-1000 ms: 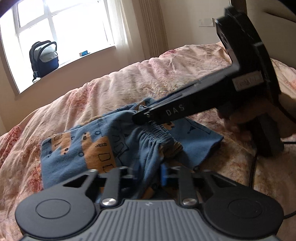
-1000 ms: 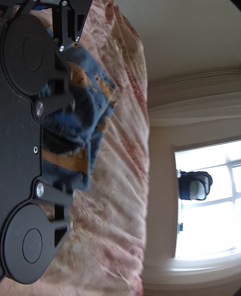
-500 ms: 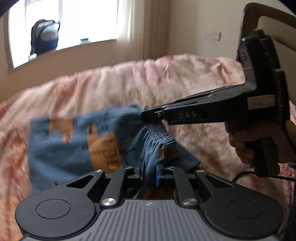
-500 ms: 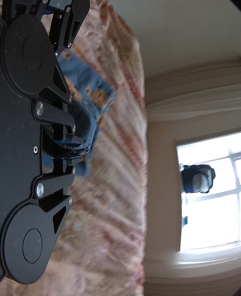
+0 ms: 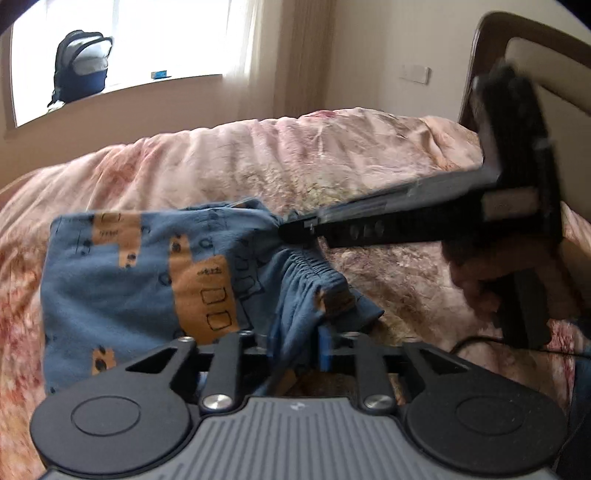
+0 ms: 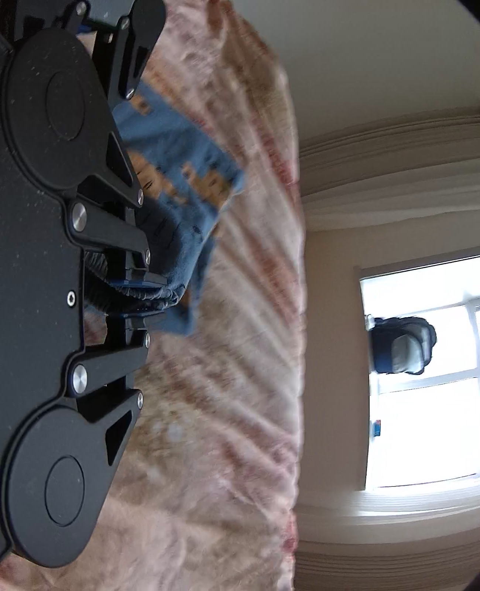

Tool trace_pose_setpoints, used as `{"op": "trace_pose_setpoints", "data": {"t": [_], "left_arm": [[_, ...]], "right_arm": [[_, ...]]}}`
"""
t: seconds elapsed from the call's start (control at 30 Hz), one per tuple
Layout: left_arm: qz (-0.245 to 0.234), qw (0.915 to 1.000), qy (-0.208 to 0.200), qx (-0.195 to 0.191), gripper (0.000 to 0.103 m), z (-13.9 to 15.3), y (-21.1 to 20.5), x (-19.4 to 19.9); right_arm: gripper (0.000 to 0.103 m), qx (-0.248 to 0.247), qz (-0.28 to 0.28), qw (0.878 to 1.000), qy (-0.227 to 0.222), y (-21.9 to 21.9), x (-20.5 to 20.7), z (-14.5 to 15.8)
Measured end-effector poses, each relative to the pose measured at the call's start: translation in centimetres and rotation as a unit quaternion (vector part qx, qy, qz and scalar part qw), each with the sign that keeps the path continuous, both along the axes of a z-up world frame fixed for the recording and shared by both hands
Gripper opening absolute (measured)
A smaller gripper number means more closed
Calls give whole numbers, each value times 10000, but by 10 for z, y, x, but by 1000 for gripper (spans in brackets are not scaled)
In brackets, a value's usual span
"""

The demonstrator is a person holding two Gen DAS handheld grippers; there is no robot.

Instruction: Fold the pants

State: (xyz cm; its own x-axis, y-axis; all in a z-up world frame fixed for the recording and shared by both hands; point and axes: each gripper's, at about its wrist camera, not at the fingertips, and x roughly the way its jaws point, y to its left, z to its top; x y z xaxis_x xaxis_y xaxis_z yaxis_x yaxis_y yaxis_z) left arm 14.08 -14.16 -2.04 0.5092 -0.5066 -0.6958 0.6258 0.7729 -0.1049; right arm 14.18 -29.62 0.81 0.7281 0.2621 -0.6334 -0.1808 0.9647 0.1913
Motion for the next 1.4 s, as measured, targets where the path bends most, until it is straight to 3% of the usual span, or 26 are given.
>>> {"op": "trace_pose_setpoints", "data": {"t": [0.03, 0.07, 0.13, 0.2, 0.23, 0.4, 0.77, 0.97, 1.07, 1.13, 1.2, 1.23, 1.3, 1.4], "left_arm": [[114, 9999, 77, -34, 66, 2, 1, 0], [241, 9996, 97, -79, 83, 6, 3, -2], [672, 9976, -98, -112, 97, 20, 8, -8], [1008, 9945, -279, -25, 100, 33, 10, -11], [1258, 9914, -350, 96, 103, 40, 10, -10], [2247, 9731, -307, 414, 103, 58, 21, 1], [3063, 9497, -286, 581, 103, 66, 53, 10], [3199, 9444, -412, 647, 103, 65, 60, 14], [3189, 9428, -615, 758, 103, 45, 62, 19], [3012, 9477, -672, 806, 103, 17, 70, 21], [3026, 9478, -382, 930, 103, -14, 82, 23], [2993, 9513, -315, 668, 103, -24, 93, 21], [2963, 9546, -252, 161, 103, -27, 111, 15], [2936, 9558, -67, 148, 103, -14, 118, 17]], "right_arm": [[24, -17, -62, 10000, 48, -1, 1, -6], [31, 63, -145, 9998, 103, -4, 1, -10], [41, 304, -286, 9991, 61, -13, -3, -6], [79, 330, -465, 9982, -161, -18, -9, 1], [85, 325, -544, 9977, -248, -20, -12, 3], [90, 346, -886, 9953, -164, -25, -13, 3], [100, 97, -493, 9979, -415, 4, -17, 10], [102, 40, -362, 9983, -459, 18, -19, 9], [102, -123, -376, 9982, -458, 32, -18, 6], [102, -497, -212, 9980, -341, 45, -18, 0], [102, -1196, -207, 9926, -92, 53, -21, -9], [102, -1342, -235, 9907, -12, 51, -24, -12], [102, -1035, -237, 9940, 267, 32, -28, -13], [102, -253, -139, 9984, 491, 7, -24, -11]]}}
